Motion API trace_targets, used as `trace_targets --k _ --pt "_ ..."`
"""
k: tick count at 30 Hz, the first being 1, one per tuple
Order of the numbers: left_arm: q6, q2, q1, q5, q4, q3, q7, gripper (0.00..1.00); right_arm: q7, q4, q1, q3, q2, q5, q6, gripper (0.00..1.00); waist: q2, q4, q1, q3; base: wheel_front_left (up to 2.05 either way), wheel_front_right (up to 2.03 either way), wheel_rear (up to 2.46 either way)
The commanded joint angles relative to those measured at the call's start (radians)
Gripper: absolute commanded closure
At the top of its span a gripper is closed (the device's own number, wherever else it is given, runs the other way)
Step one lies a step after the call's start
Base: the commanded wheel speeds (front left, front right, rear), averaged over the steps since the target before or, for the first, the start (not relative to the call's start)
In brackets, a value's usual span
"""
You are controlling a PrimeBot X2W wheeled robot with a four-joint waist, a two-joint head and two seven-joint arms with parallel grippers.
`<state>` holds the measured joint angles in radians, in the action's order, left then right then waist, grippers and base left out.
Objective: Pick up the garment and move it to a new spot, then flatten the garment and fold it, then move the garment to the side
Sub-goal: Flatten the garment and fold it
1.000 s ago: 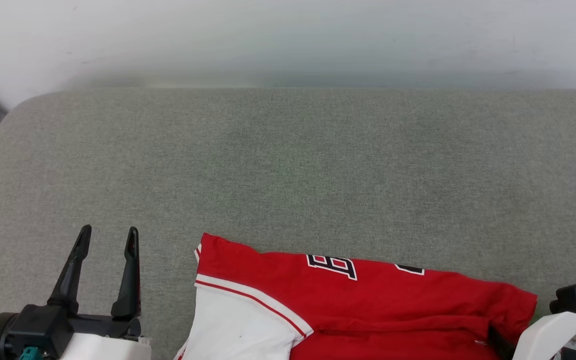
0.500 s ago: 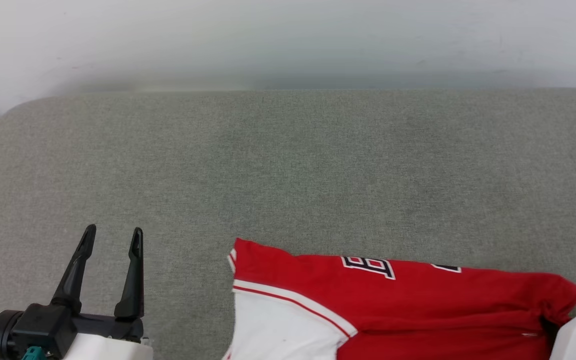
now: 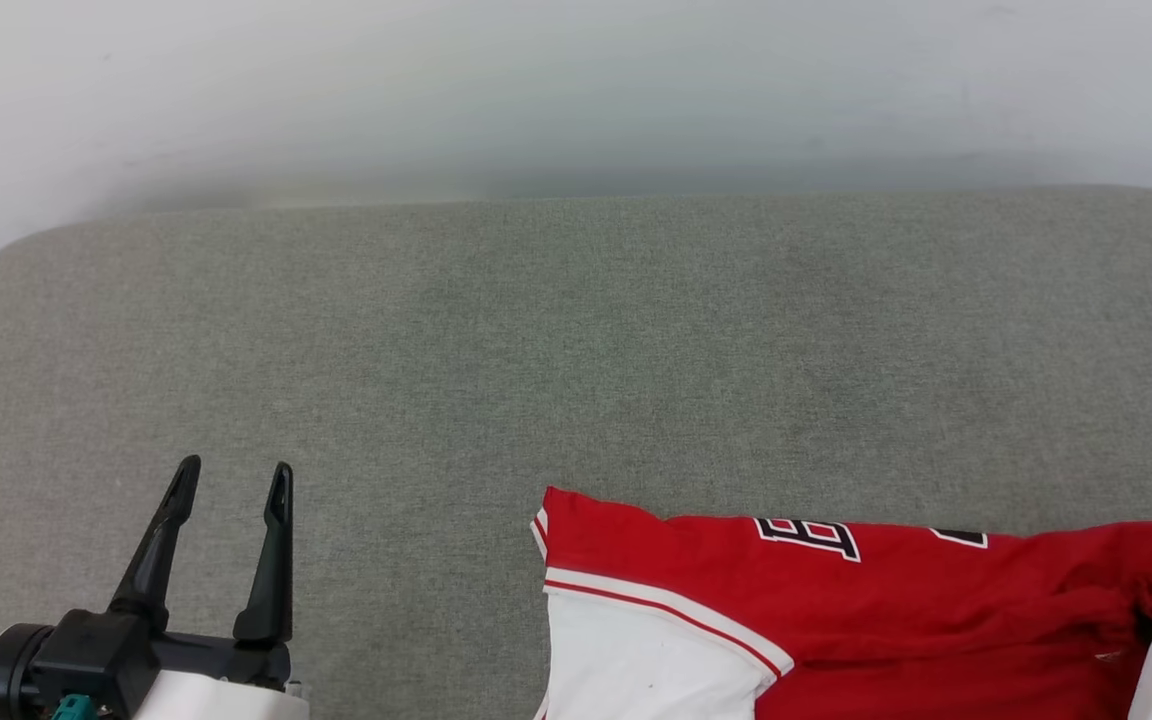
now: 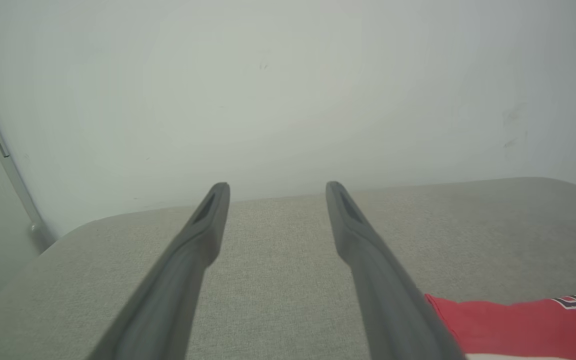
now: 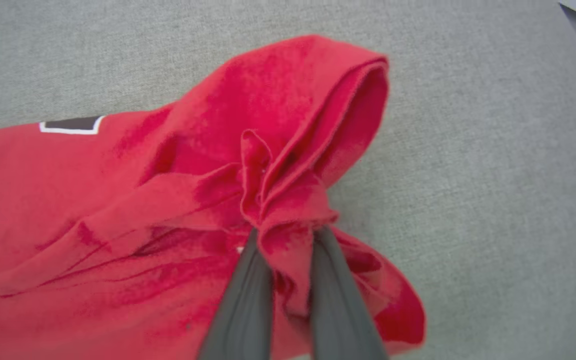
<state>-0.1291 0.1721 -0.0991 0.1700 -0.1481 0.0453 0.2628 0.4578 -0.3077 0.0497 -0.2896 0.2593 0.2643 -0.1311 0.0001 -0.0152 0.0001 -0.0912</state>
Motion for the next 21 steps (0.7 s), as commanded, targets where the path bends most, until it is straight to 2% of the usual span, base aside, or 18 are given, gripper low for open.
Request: trace_targets --k 1,6,12,21 --pt "0.000 0.003 -0.012 0.004 0.002 -0.001 0.002 0.00 0.006 0.020 -0.018 0.022 -0.004 0.003 0.001 1.00 -0.0001 0.002 -0.0001 0.009 0.00 0.00 0.00" --pt "-0.001 0.002 -0.025 0.008 0.008 -0.006 0.002 0.00 0.053 0.114 -0.076 0.094 -0.016 0.027 0.001 1.00 -0.0001 0.003 -0.0001 0.042 0.00 0.00 0.00" --pt "-0.001 -0.003 -0.048 0.008 0.008 -0.002 0.002 0.00 0.144 0.282 -0.144 0.221 -0.024 0.058 0.001 1.00 -0.0001 0.006 -0.0001 0.070 0.00 0.00 0.00" --pt "-0.001 0.001 -0.044 0.008 0.001 -0.009 0.002 0.00 0.238 0.440 -0.129 0.384 -0.123 0.163 0.001 1.00 -0.0001 -0.001 -0.0001 0.066 0.00 0.00 0.00"
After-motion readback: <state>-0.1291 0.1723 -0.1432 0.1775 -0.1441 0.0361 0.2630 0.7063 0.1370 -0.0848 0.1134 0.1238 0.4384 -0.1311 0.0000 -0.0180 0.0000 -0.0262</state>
